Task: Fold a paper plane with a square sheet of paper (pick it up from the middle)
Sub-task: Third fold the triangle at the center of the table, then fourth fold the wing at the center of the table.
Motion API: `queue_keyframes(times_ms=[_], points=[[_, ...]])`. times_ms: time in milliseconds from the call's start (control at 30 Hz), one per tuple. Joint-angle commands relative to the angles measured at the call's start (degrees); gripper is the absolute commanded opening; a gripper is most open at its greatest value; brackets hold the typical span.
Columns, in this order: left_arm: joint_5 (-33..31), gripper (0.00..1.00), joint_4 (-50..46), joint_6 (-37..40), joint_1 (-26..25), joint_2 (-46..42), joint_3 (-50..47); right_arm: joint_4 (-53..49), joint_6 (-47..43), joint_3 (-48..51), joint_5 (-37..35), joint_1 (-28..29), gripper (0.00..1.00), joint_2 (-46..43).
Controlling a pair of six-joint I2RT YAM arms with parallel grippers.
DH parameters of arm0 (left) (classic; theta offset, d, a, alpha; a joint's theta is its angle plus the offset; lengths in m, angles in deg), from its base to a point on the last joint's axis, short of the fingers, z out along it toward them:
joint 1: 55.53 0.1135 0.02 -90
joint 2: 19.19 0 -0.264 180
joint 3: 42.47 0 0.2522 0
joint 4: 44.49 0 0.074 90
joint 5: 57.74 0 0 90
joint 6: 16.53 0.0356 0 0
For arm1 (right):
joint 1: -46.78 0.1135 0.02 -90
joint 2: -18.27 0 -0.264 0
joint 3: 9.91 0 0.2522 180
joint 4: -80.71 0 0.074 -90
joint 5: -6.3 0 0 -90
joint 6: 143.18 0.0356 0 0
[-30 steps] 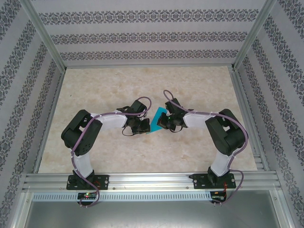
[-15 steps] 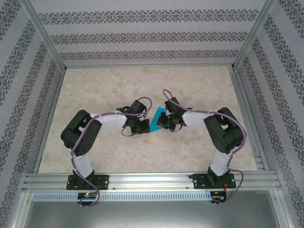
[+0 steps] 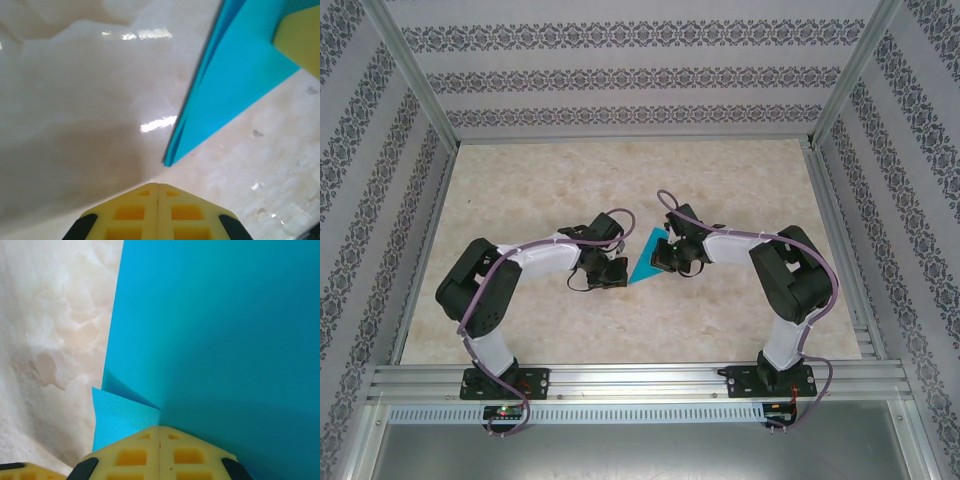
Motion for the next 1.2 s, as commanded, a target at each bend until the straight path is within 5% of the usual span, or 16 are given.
queue_keyframes(times_ms=[0,233,467,600,1167], points=[[1.47,0.0,-0.91,1.66,-0.51,-3.48,2.07,-9.32,-6.81,0.59,0.09,1.27,0.0,0.15],[3.83,0.0,9.12,-3.92,-0.51,-0.74,2.81,-6.09,-3.21,1.22,-0.75,0.64,0.0,-8.47],[3.99,0.0,13.58,-5.36,-0.51,4.87,6.34,1.1,10.1,10.41,-5.96,-2.7,0.33,-18.04],[3.77,0.0,13.85,-5.43,-0.51,7.48,7.94,5.95,16.56,16.22,-6.99,-4.3,0.42,-21.68],[-3.48,0.0,12.28,-4.75,-0.51,12.81,9.42,13.97,21.17,16.3,-1.68,-3.96,0.45,-14.84]])
